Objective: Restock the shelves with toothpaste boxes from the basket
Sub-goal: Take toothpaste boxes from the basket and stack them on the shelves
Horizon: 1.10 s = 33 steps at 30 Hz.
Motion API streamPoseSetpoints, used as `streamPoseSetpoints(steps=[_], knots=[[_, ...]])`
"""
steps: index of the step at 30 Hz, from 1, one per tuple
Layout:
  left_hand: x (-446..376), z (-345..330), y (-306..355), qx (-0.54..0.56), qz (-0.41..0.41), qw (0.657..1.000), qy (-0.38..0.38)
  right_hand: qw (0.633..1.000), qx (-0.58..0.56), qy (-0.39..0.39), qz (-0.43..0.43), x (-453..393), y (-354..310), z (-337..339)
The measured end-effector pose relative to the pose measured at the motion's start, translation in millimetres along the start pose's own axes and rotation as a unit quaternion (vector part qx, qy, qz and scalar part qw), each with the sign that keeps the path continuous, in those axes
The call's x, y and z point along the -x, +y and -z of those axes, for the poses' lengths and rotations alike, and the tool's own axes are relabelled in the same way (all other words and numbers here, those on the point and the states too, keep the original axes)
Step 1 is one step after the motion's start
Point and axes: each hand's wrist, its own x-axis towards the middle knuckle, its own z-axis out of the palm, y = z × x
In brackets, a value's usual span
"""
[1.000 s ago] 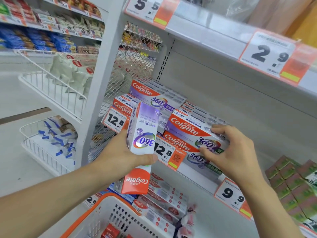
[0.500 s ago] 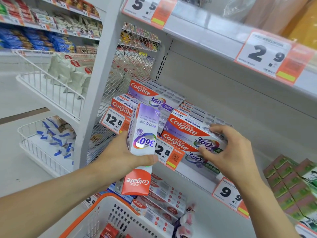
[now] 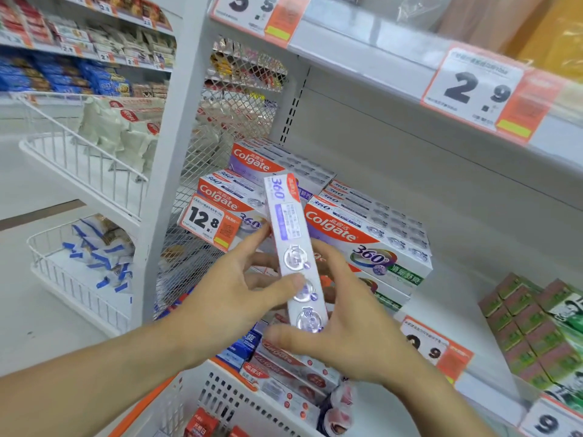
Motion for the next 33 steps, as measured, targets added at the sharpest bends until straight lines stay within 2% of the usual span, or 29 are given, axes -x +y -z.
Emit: streamPoseSetpoints(steps=[4, 6, 8, 11, 14, 19, 23, 26, 31, 33], knots=[[-4.4, 5.0, 5.9, 0.009, 0.001, 0.996, 0.087, 0.976, -0.212, -0.038, -0.042, -4.5, 1.0, 16.8], [-11.0, 12.2, 7.9, 0.008, -0.01, 0.989, 0.15, 0.954, -0.283, -0.087, -0.056, -3.5, 4.2, 30.5], [-15.3, 21.5, 11.0, -0.042, -0.025, 0.981, 0.188, 0.938, -0.325, -0.098, -0.066, -2.2, 10.3, 45.4], [-15.3, 25.7, 11.1, -0.054, -0.034, 0.992, 0.108, 0.926, -0.367, -0.039, -0.075, 0.3, 12.5, 64.0], [-13.6, 21.2, 5.0, -0.026, -0.05, 0.995, 0.079, 0.936, -0.339, 0.037, -0.089, 0.4, 13.4, 75.6], [-13.0, 13.3, -1.7, -0.02, -0.05, 0.992, 0.113, 0.948, -0.288, 0.108, -0.078, 4.0, 14.0, 76.5], [-9.5, 10.3, 3.9, -0.005, -0.095, 0.982, 0.164, 0.964, -0.25, 0.092, -0.019, 15.6, 13.1, 89.6], [-7.9, -3.7, 19.7, -0.01, -0.162, 0.971, 0.178, 0.971, -0.216, 0.102, 0.03, 20.6, 14.4, 104.0], [-46.3, -25.8, 37.7, -0.065, -0.215, 0.953, 0.204, 0.961, -0.115, 0.244, 0.062, 15.1, 14.6, 109.9], [-70.2, -29.4, 40.1, -0.122, -0.22, 0.953, 0.169, 0.94, -0.058, 0.332, 0.055, 13.3, 17.4, 107.0]])
